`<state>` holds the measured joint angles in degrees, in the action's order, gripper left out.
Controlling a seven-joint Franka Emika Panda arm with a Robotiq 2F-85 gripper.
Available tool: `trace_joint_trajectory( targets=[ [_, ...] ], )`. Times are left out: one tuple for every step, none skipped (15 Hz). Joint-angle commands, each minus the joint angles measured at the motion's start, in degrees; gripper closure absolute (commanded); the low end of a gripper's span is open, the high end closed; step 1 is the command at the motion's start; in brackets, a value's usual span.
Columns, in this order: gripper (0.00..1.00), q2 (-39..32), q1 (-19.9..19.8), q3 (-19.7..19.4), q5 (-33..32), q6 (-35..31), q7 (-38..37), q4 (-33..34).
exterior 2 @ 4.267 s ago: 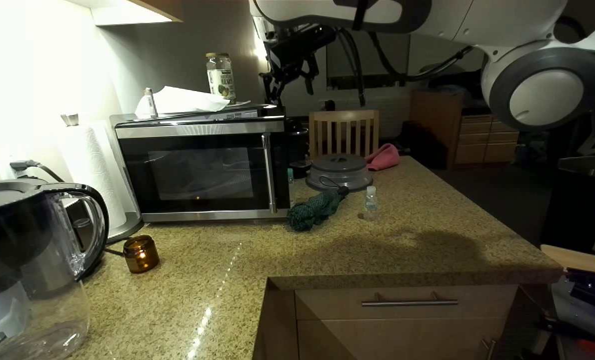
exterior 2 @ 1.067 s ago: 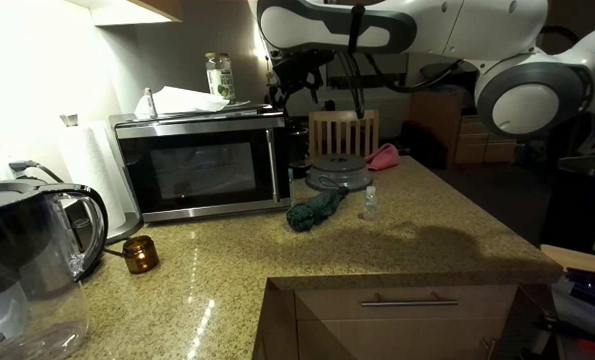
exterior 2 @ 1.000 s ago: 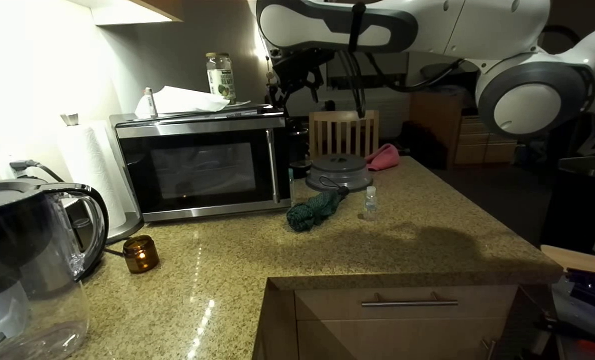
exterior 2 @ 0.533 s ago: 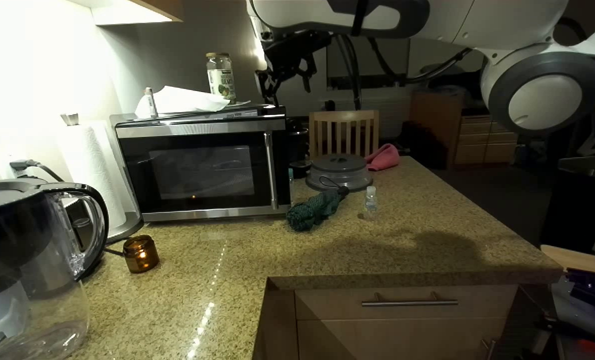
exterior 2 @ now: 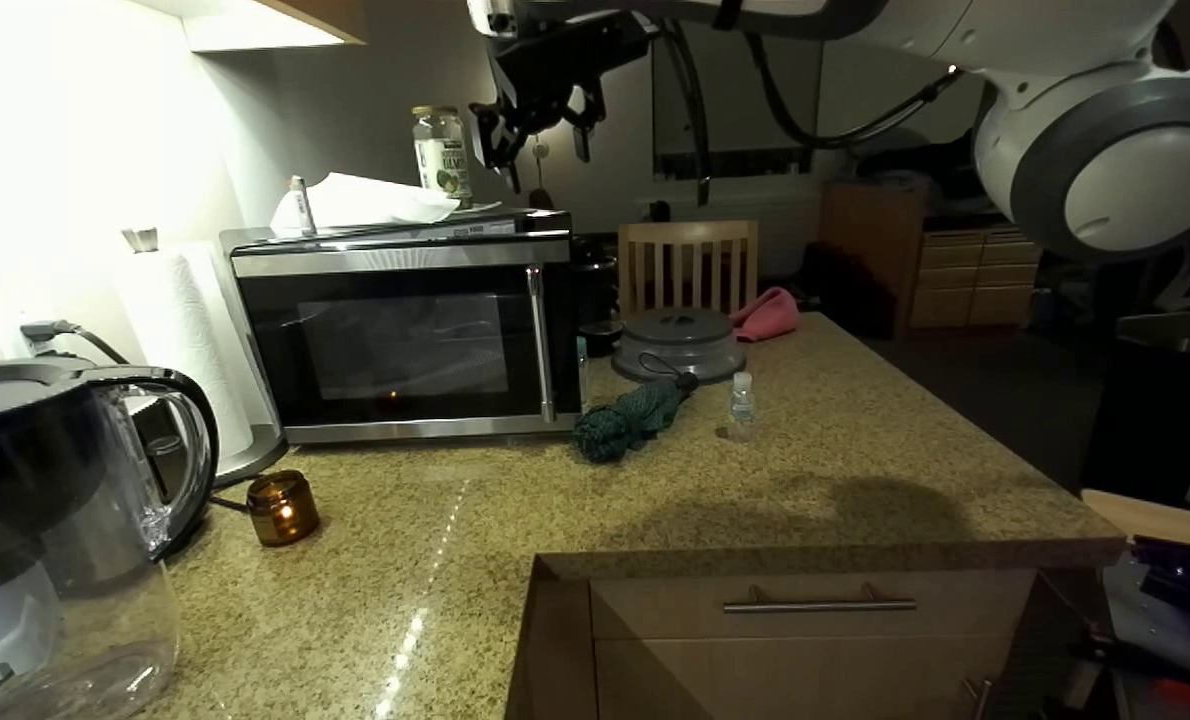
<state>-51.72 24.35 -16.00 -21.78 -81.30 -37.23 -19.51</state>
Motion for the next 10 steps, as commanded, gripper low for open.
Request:
trace_joint_trajectory(
  targets=[
    [0.00, 0.39, -1.42, 1.21, 0.61, -2.61, 0.00, 0.00],
    [0.00, 0.30, -1.85, 1.26, 0.60, -3.30, 0.35, 0.00],
    [0.00, 0.23, -2.34, 1.42, 0.73, -4.55, 0.85, -0.01],
    [0.00, 0.14, -2.64, 1.45, 0.60, -6.27, 1.48, -0.05],
    [0.00, 0.10, -3.12, 1.77, 0.90, -8.11, 1.87, -0.11],
    [0.00, 0.05, -3.80, 2.18, 1.38, -9.86, 1.90, -0.17],
    [0.00, 0.04, -4.76, 2.96, 2.28, -12.34, 2.10, -0.23],
    [0.00, -0.05, -5.45, 3.60, 2.97, -14.30, 2.28, -0.28],
    [0.00, -0.17, -6.03, 4.15, 3.67, -16.15, 2.15, -0.30],
    [0.00, -0.27, -6.78, 4.67, 4.46, -17.65, 1.68, -0.32]
  ],
)
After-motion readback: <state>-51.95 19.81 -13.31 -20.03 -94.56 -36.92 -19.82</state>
